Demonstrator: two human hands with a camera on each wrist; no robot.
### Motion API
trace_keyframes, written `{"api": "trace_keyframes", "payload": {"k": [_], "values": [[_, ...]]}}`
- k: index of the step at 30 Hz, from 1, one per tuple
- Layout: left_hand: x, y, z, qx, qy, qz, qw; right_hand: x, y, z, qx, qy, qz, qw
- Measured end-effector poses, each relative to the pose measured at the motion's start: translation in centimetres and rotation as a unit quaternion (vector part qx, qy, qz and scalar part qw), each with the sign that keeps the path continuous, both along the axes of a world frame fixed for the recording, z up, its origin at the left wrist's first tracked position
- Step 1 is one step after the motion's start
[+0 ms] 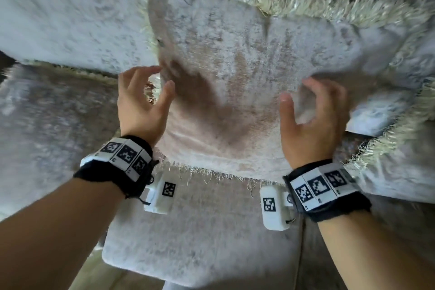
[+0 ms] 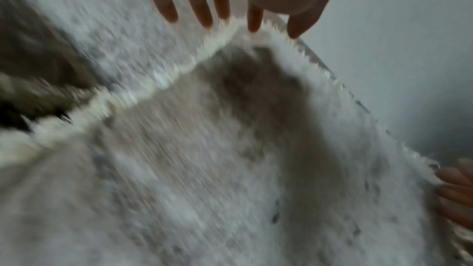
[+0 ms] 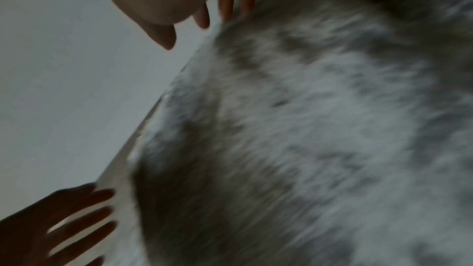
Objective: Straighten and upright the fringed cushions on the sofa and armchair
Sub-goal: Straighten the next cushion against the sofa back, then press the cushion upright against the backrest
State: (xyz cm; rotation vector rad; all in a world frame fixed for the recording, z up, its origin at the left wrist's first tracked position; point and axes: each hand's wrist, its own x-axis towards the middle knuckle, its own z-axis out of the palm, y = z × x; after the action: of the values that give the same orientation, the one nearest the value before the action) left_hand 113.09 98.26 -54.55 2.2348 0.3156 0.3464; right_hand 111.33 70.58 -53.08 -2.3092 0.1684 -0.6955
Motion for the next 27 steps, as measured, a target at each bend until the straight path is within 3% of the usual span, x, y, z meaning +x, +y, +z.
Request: {"api": "trace_keyframes", "payload": {"k": [5, 8, 11, 17, 21, 27], "values": [[-3.3, 6.1, 4.6, 0.013, 0.143, -0.042, 0.989, 0.4, 7.0, 3.2, -0.033, 0.083, 0.176, 0.980], [-5.0, 10.4, 6.7, 0.038, 0.237, -0.054, 0.969, 0.3, 11.7, 4.7, -0.080, 0.195, 0.253, 0.944], [-6.5, 15.9, 7.8, 0.024, 0.267, -0.052, 0.962, -0.3, 16.9, 5.3, -0.102, 0.254, 0.287, 0.918], [-7.5, 28.8, 7.2, 0.006, 0.287, -0.037, 0.957, -2.0, 29.2, 4.3, -0.082, 0.320, 0.276, 0.903], [-8.0, 36.7, 5.3, -0.014, 0.300, -0.045, 0.953, -3.2, 36.6, 2.5, -0.042, 0.364, 0.223, 0.903], [-7.1, 45.4, 3.9, -0.011, 0.294, -0.021, 0.955, -2.7, 44.6, 0.6, 0.006, 0.368, 0.178, 0.913]]}}
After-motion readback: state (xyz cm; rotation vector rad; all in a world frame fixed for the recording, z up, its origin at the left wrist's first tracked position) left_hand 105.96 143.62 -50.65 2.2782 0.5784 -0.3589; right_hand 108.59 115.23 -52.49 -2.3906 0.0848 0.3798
